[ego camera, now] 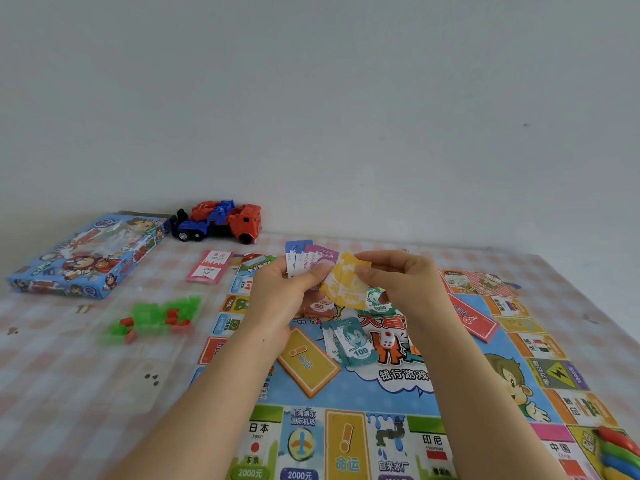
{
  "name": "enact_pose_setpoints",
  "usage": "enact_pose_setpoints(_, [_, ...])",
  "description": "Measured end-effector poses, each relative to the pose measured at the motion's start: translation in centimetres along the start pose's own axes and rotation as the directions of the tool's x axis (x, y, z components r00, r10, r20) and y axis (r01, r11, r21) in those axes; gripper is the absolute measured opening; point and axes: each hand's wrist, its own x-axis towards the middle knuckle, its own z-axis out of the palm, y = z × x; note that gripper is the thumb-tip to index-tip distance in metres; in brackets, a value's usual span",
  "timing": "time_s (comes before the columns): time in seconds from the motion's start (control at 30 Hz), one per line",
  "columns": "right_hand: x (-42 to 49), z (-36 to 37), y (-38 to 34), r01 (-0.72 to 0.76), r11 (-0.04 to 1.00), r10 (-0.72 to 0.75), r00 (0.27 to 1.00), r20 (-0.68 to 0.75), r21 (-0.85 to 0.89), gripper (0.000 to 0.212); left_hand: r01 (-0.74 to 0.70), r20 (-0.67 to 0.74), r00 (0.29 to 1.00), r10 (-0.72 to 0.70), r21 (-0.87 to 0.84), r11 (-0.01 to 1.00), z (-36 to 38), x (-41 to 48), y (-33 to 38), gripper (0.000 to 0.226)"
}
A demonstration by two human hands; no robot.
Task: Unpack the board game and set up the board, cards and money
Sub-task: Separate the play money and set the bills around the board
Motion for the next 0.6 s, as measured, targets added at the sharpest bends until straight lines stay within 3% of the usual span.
enact_pose_setpoints(0.13, [-0.1, 0.0, -0.1, 0.019, 1.000, -0.019, 1.000, -0.009, 0.022, 0.014, -0.028, -0.032, 0.999, 0.027, -0.030, 0.999, -0.6, 0.2, 0.6, 0.009])
enact_pose_setpoints(0.23, [0.1, 0.0, -0.1, 0.044, 0.998, -0.042, 0.999, -0.034, 0.041, 0.015, -0.064, -0.136, 0.989, 0.051, -0.089, 0.994, -2.3, 0.8, 1.9, 0.005])
enact_pose_setpoints(0.33, [0.2, 0.4, 0.1, 0.065, 0.997, -0.066, 0.997, -0.045, -0.034, 0.015, -0.069, -0.206, 0.978, 0.038, -0.147, 0.987, -3.3, 1.1, 2.5, 0.006])
enact_pose_setpoints(0.6, [1.9, 5.1, -1.6, 0.068, 0.971, -0.037, 0.990, 0.137, -0.229, 0.014, -0.098, -0.232, 0.970, 0.074, -0.093, 0.991, -3.6, 1.4, 2.3, 0.008])
